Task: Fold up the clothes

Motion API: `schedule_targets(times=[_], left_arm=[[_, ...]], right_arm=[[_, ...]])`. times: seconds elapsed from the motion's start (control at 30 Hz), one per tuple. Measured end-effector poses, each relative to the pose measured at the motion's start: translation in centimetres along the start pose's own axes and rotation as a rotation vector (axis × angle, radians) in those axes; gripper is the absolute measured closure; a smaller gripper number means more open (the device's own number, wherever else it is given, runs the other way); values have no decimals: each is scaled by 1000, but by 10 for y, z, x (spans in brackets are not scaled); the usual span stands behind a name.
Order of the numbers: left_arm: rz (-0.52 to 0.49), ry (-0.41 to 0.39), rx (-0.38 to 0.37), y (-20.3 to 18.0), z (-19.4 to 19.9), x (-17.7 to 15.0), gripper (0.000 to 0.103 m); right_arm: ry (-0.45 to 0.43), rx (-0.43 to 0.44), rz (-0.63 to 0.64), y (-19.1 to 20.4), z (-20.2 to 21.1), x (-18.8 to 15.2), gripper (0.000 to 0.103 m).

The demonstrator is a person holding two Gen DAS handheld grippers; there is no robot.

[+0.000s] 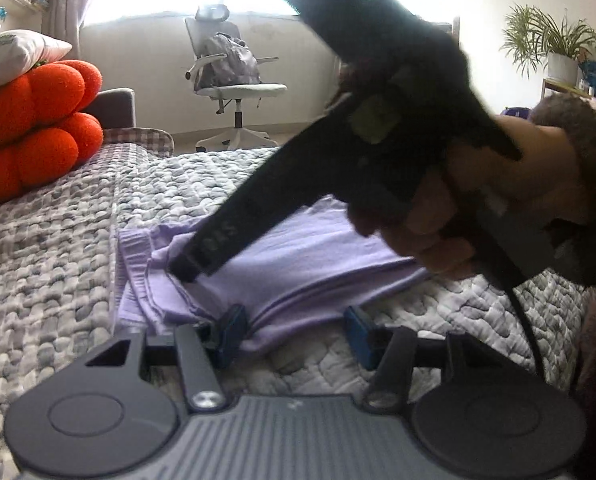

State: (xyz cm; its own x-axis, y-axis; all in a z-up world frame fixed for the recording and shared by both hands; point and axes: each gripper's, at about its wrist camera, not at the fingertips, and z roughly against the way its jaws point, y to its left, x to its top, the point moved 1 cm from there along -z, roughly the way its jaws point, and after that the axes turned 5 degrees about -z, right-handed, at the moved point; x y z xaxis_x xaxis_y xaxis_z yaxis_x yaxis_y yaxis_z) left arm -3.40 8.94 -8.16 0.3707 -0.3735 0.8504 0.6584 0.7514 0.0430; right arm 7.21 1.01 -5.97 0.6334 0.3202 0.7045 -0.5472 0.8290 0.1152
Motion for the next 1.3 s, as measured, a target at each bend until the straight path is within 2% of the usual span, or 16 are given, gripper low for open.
schedule_targets(times=[0.27, 0.4, 0.67, 0.97, 1.2, 1.3], left_arm=[[7, -12, 8, -4, 3, -1, 45], [32, -23, 3, -3, 7, 3, 45], [56, -57, 16, 7, 14, 21, 44], [-14, -30, 20, 9, -5, 39, 44], [-28, 45, 31, 11, -23, 29, 44], [0, 40, 32, 19, -20, 19, 40]], right_arm=[[-57, -3, -10, -2, -6, 9, 85], [-95, 22, -61, -7, -4, 15, 80], [-132, 11, -71, -23, 37, 15, 75], [-126, -70, -87, -67, 94, -35, 75], [-75, -91, -105, -90, 115, -84, 75], [-59, -109, -114, -100, 119, -103, 74]])
